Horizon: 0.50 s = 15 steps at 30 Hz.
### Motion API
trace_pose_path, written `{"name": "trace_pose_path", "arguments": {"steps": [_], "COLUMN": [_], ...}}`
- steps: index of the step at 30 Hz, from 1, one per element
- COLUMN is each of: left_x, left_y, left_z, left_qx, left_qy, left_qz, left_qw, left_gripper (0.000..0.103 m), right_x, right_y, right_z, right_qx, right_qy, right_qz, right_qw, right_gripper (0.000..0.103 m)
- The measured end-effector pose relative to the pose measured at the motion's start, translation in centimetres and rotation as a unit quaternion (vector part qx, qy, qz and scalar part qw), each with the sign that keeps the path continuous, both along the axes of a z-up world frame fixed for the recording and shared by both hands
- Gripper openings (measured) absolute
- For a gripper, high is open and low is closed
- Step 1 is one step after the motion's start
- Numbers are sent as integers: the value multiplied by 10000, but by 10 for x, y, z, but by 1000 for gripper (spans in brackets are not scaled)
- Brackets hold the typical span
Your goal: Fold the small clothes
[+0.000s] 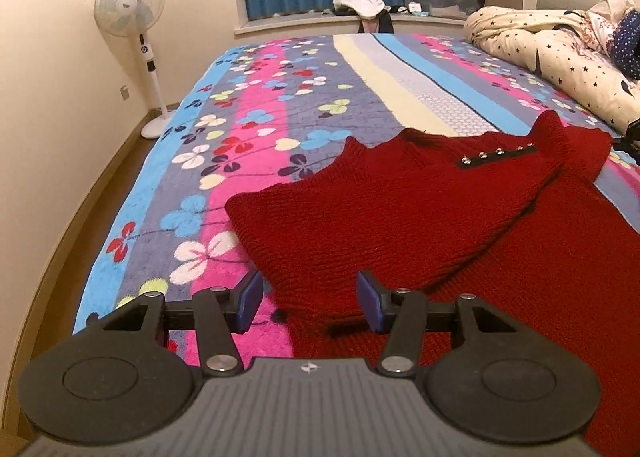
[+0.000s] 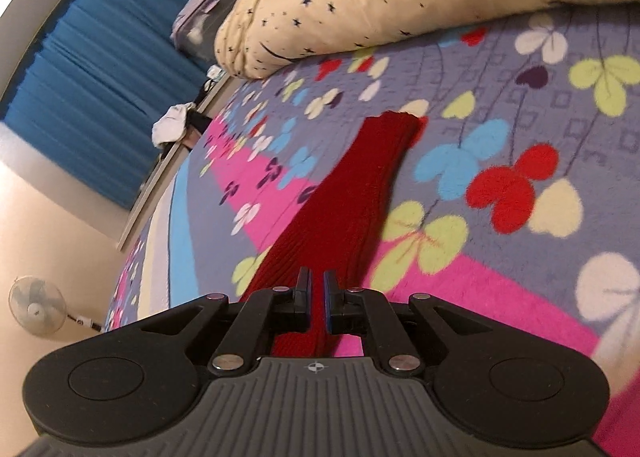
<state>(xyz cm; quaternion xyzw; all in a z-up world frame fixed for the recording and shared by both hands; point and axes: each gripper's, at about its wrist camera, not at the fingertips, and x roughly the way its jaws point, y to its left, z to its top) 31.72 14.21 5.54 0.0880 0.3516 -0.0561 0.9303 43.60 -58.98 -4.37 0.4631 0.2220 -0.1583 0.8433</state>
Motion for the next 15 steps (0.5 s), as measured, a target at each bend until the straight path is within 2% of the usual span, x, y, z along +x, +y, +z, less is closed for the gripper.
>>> {"name": "trace_pose_path", "arguments": {"steps": [1, 3, 4, 5, 9, 10, 11, 15], "left_x": [1, 3, 4, 4, 9, 10, 11, 11], "left_y": [0, 1, 2, 3, 4, 3, 3, 0], "left_z": [-1, -3, -4, -4, -7, -8, -8, -7], "left_qx": [17, 40, 36, 36, 33, 34, 38, 4], "left_qy": [24, 52, 63, 73, 105, 110, 115, 84], "left_qz": [4, 21, 29, 40, 86, 87, 84, 63], "left_qw": [10000, 10000, 10000, 10000, 9999, 9999, 9999, 9999], "left_gripper": [58, 58, 58, 58, 58, 58, 58, 58], "right_x": [5, 13, 15, 18, 26, 28, 28, 27], "right_y": [-3, -6, -8, -10, -11, -11, -10, -5], "right_z": [-5, -16, -21, -24, -26, -25, -23, -3], "right_qx": [25, 136, 202, 267, 254, 209, 168, -209], "right_qy": [38, 92, 108, 90, 13, 11, -5, -161], "right_qz": [7, -2, -20, -33, -90, -92, -97, -131], "right_qw": [10000, 9999, 9997, 9996, 9996, 9997, 9998, 9996], "right_gripper": [8, 17, 27, 27, 27, 23, 14, 12]}}
